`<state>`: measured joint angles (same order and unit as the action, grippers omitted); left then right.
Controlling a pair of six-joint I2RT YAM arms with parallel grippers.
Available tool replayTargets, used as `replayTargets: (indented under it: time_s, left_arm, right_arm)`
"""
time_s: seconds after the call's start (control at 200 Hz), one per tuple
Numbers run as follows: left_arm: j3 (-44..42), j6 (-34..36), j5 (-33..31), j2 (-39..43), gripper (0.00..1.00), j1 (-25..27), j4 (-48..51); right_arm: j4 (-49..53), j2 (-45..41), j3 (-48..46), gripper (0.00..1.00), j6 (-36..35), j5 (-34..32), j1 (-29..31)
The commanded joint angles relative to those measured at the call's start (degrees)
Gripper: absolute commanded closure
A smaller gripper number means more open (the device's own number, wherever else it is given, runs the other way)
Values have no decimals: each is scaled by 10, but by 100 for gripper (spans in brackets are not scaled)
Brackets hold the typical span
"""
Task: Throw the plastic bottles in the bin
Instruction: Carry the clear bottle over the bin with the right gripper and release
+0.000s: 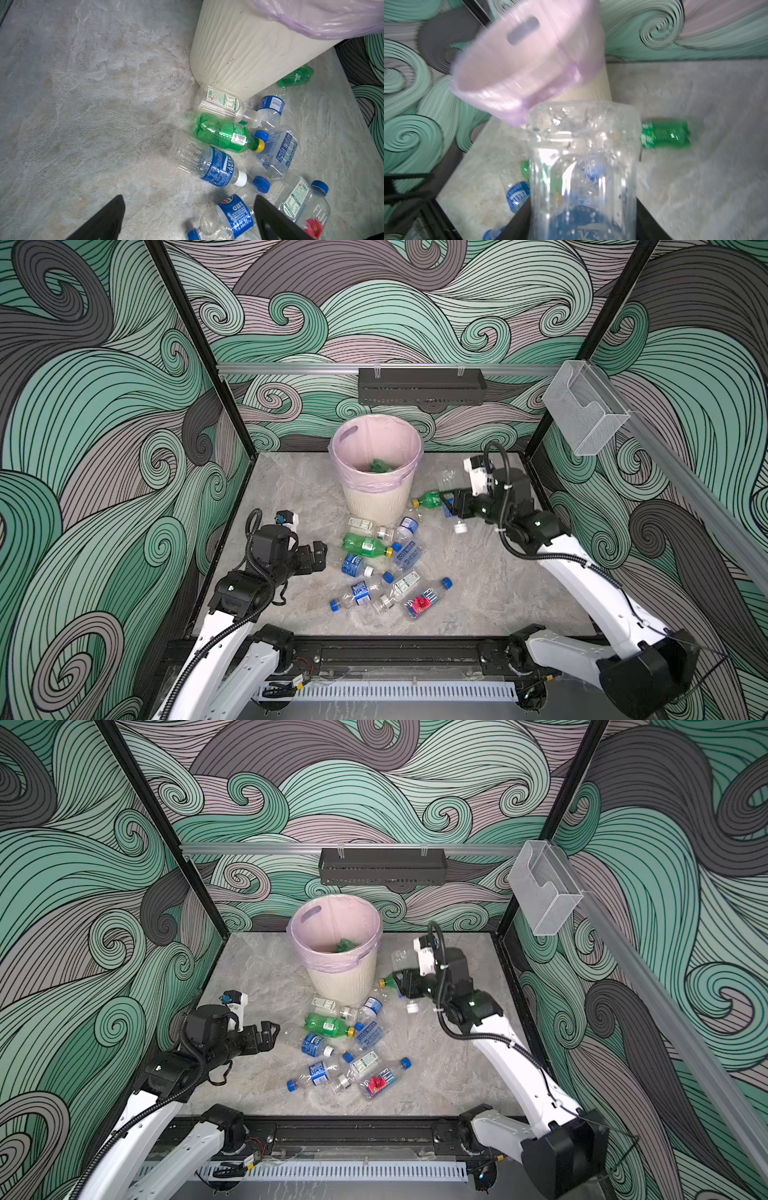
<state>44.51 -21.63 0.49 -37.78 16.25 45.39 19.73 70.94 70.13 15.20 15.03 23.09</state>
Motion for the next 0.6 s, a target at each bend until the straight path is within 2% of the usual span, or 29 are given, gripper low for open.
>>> replayTargets:
  time_s: [0.0,0.075,0.2,0.29,0.385,0.595]
  left_arm:
    - [-5,-3,15,3,1,-3,-12]
    - [-1,-4,15,4,1,-3,-5]
    - [-6,-1,34,5,1,-2,-11]
    - [-13,-3,63,4,1,-2,-27]
    - [-16,-9,59,2,1,-2,-31]
    - [-13,-17,50,-18,1,-2,-23]
  right_arm:
    - [-38,106,166,47,-3,53,25]
    - [-40,201,300,40,20,45,38]
    - [-12,329,484,14,22,18,44]
    - [21,363,538,9,8,9,45]
    - [13,330,485,8,-7,-1,46]
    - [-101,141,201,0,-46,-31,44]
